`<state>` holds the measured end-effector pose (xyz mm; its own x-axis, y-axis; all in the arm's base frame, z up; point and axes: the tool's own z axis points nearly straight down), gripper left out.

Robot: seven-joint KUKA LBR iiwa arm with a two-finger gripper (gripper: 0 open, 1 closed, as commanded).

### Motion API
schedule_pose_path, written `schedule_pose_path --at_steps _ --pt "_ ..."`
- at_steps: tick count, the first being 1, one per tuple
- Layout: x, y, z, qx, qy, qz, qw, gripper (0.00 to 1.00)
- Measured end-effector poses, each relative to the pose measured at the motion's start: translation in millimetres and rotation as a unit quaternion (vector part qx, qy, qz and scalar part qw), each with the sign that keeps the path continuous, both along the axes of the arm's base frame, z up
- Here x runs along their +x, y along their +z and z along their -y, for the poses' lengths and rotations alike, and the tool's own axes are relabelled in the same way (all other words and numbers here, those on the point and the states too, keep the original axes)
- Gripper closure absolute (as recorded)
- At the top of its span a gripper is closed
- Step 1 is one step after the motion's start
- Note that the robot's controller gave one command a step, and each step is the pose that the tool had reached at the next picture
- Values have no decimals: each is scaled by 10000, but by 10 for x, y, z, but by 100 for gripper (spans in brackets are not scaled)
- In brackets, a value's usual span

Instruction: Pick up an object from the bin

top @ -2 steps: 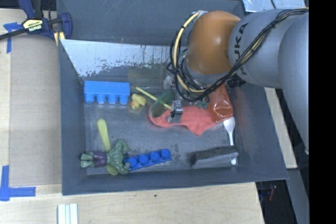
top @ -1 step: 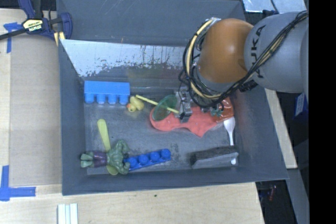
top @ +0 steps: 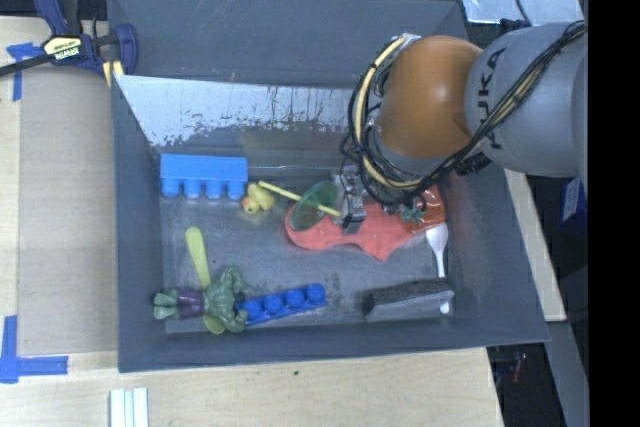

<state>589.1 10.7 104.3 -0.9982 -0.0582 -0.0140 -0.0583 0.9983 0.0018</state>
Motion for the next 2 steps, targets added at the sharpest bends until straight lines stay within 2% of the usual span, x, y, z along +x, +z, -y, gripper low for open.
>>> schedule_pose_path --at_steps 1,2 --pt "-138 456 155 -1 163 13 9999 100" --pt "-72 -94 5 3 127 37 9999 100"
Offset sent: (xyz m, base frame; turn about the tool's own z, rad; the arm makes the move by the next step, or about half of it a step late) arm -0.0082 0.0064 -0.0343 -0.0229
